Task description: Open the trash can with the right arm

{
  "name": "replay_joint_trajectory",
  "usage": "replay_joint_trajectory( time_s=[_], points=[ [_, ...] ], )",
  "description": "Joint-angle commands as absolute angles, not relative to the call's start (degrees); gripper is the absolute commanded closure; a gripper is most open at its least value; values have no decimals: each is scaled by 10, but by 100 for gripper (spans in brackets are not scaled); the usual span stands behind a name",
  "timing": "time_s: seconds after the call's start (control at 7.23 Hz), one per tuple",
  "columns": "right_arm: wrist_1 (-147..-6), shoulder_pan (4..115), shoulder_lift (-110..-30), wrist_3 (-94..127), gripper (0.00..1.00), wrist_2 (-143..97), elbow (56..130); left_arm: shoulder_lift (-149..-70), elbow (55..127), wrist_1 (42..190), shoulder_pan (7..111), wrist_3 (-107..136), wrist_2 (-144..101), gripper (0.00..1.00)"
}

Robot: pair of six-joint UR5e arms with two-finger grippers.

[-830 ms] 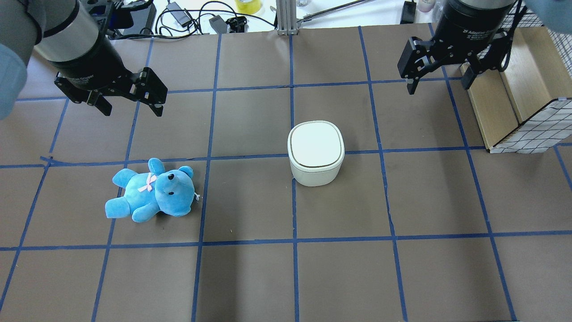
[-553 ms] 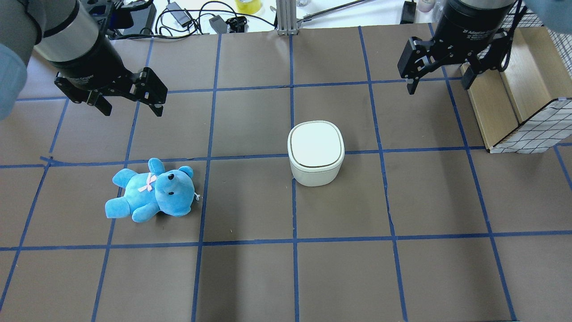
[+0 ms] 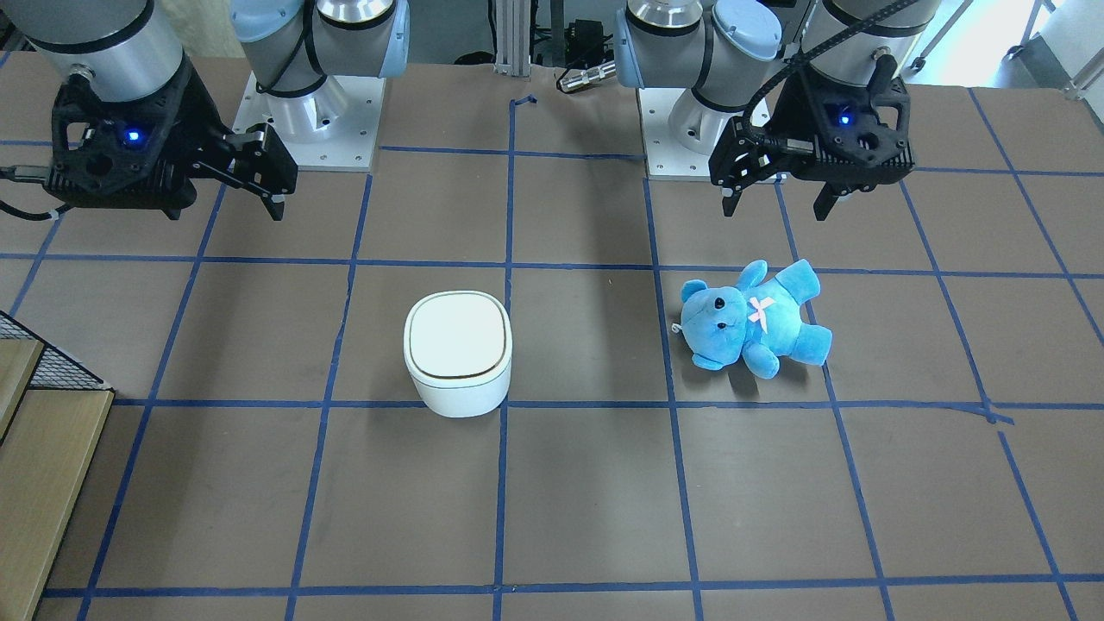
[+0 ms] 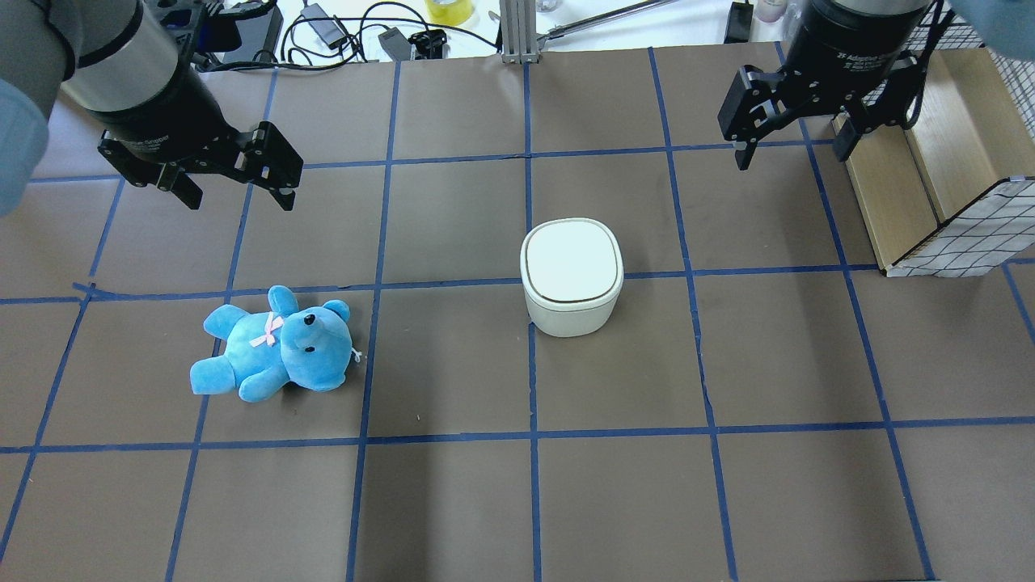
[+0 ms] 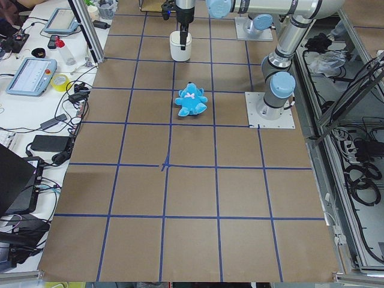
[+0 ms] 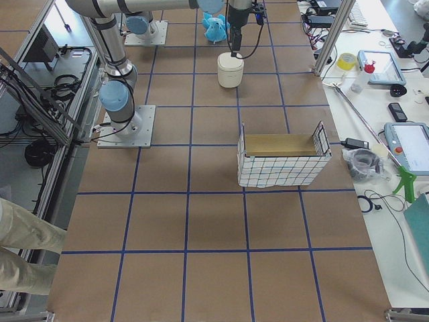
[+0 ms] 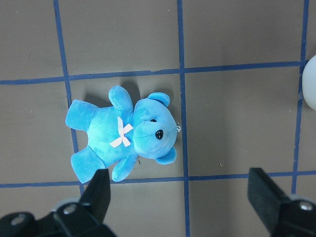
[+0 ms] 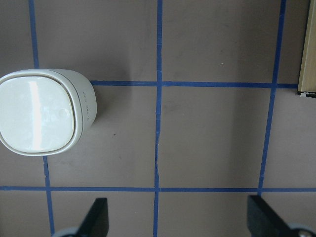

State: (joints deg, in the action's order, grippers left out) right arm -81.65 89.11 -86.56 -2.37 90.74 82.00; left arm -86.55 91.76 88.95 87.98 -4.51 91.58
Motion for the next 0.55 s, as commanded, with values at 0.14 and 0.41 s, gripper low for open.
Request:
replay_joint_trajectory(
  time_s=[0.14,0.41],
  points=[
    [-817,892,-866,-23,0,887,820,-866,918,889,880,-45,916,0],
    [-817,892,-866,-23,0,887,820,-866,918,889,880,-45,916,0]
  ],
)
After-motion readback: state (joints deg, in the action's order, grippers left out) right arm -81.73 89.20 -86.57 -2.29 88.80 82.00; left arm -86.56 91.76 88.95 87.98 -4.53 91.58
